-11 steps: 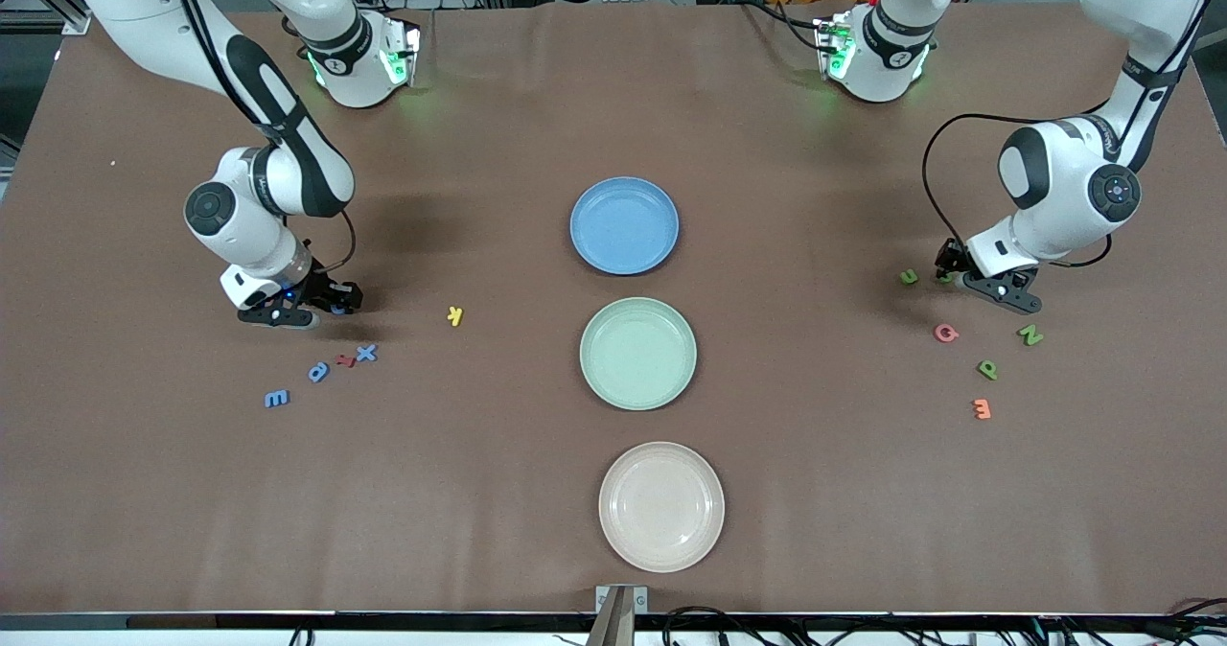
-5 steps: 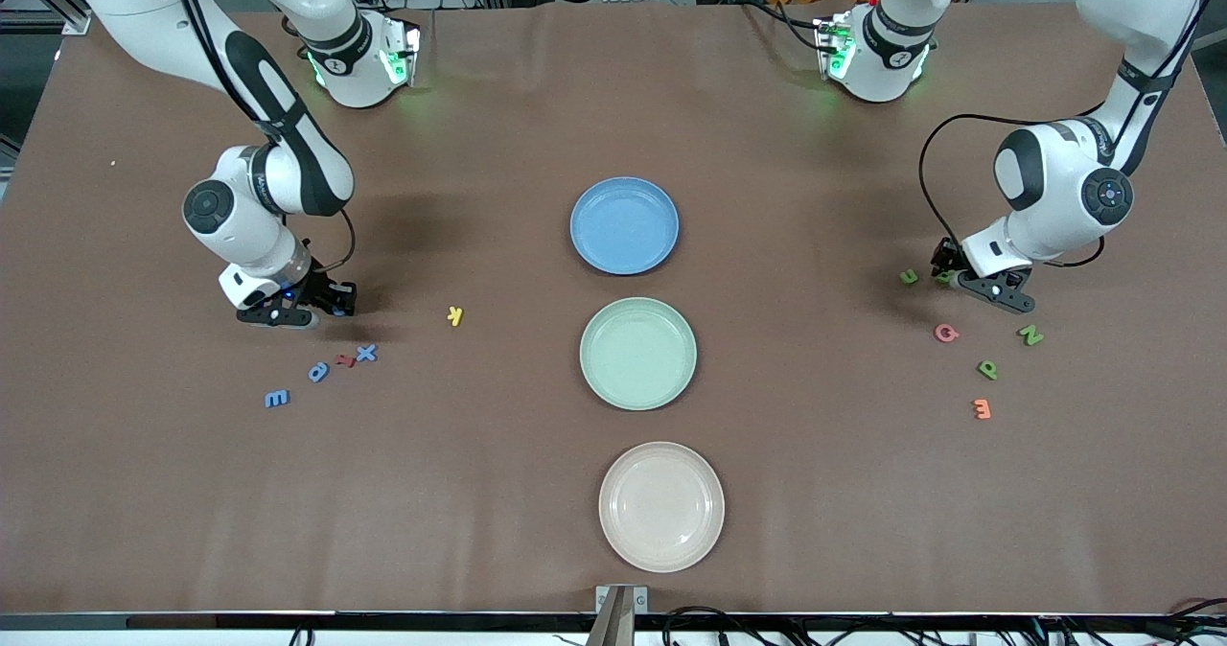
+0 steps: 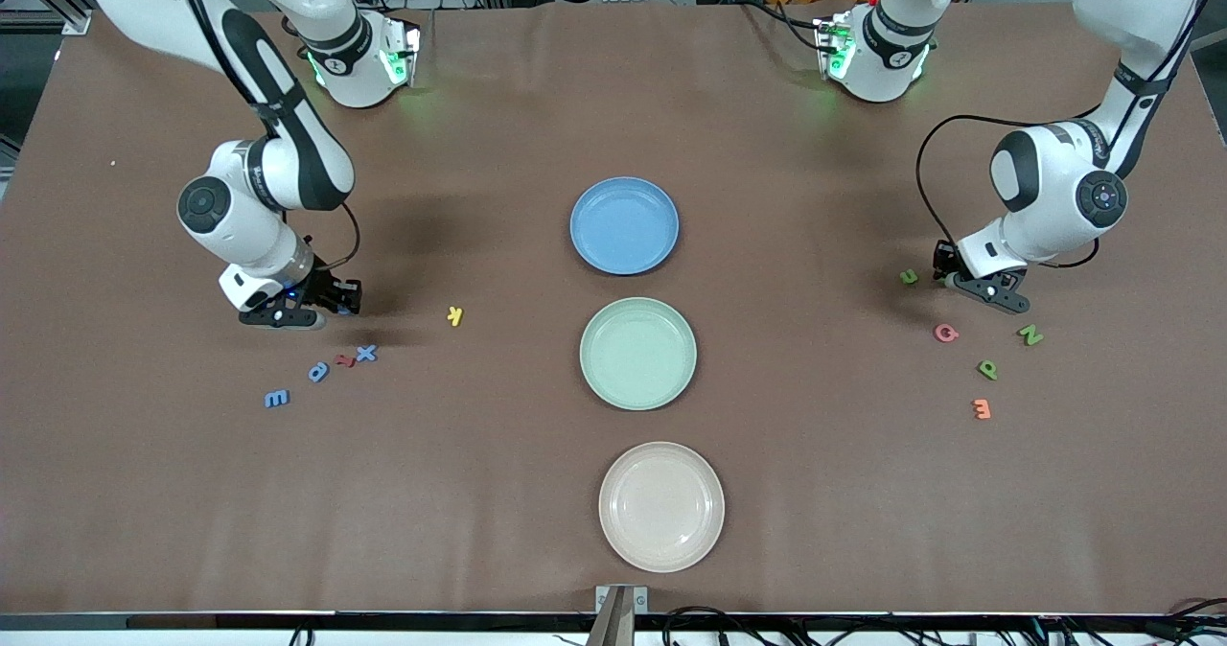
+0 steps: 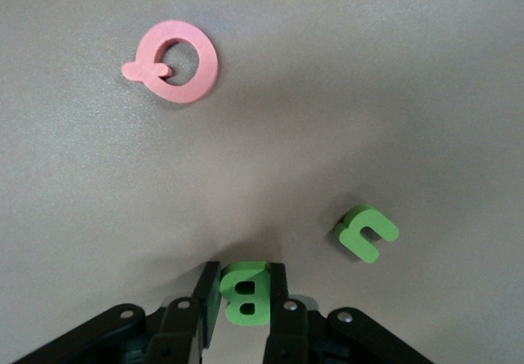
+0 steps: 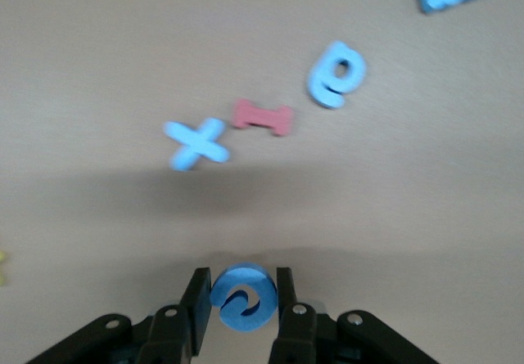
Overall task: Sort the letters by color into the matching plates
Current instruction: 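Close the right gripper on the blue c while the left gripper grasps green B, then carry the blue c onto the blue plate and open the right gripper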
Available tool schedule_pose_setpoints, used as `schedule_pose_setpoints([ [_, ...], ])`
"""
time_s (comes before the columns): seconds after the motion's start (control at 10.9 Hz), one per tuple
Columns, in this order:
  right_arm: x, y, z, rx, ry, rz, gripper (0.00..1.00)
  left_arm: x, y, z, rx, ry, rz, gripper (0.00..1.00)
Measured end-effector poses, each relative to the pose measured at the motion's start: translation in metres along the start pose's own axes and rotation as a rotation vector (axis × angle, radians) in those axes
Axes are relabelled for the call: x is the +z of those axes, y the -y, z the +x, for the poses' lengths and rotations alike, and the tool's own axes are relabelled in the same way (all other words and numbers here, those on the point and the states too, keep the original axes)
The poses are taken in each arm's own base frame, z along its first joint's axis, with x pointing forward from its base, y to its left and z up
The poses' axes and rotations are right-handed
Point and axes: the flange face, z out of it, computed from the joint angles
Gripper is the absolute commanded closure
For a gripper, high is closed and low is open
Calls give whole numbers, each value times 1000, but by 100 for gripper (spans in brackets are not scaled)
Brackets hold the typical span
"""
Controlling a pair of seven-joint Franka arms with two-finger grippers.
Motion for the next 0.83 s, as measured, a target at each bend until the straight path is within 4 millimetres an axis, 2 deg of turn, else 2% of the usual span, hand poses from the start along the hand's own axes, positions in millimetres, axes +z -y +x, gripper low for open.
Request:
schedule_pose_setpoints([
  [0.18,-18,39,1,-22,-20,21,67,0,-3,2,-16,0,0,100],
  [0.55,-26,133,-17,-120,-32,51,68,-11,1,15,-22,-34,22,100],
  [0.73,-26,167,-31,-177,-29,57,69,-32,8,36,-13,-85,53,100],
  [0.83,-26,181,-36,-204,-27,60,69,-44,5,52,8,-113,67,100],
])
